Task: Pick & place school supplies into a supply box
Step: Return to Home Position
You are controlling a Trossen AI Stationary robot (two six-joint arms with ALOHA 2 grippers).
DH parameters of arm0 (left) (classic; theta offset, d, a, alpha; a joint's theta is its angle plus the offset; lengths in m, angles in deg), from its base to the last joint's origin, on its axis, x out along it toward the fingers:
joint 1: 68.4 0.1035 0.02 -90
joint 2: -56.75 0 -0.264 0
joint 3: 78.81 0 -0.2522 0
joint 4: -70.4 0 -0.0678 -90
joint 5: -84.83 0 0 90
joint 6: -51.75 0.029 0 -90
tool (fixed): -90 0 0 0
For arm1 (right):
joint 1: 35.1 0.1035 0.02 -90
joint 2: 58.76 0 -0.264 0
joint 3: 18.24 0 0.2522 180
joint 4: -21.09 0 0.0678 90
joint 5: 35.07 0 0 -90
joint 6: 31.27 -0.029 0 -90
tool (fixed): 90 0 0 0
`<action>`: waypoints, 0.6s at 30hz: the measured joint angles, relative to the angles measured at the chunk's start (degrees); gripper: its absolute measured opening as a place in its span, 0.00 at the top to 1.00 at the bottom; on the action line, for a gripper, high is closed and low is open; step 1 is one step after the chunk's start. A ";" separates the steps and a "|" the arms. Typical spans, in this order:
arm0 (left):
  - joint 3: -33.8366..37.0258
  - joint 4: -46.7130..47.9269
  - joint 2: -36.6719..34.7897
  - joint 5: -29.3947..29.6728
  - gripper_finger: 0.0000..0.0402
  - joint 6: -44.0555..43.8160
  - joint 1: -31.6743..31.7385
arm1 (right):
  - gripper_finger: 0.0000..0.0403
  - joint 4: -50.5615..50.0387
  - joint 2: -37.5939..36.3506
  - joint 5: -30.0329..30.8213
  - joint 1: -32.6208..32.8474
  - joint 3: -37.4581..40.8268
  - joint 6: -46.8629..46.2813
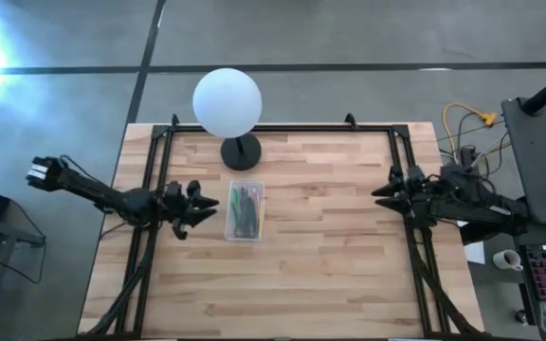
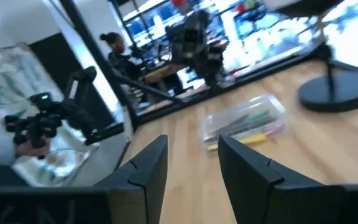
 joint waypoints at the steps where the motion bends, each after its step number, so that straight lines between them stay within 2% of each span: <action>1: 0.98 2.49 -2.61 0.02 0.68 -0.43 0.01 | 0.67 -1.86 -0.80 1.08 0.00 -0.90 0.59; 5: -0.55 25.82 -14.34 -0.26 0.68 -4.84 0.97 | 0.67 -12.24 -0.96 9.94 0.00 -5.16 2.29; 7: -1.00 32.42 -19.56 -0.11 0.68 -5.83 1.46 | 0.68 -12.38 -1.00 12.86 -0.04 -5.74 2.75; 13: 0.82 39.95 -37.16 0.89 0.68 -2.92 1.90 | 0.68 -3.88 -1.07 10.98 0.02 -2.64 2.73; 15: 0.99 43.55 -37.26 1.55 0.68 -3.17 1.95 | 0.68 0.29 -1.12 9.69 0.01 -0.62 2.39; 18: 0.59 43.09 -37.09 2.07 0.68 -3.70 1.94 | 0.67 5.14 -1.12 7.85 0.04 2.73 1.79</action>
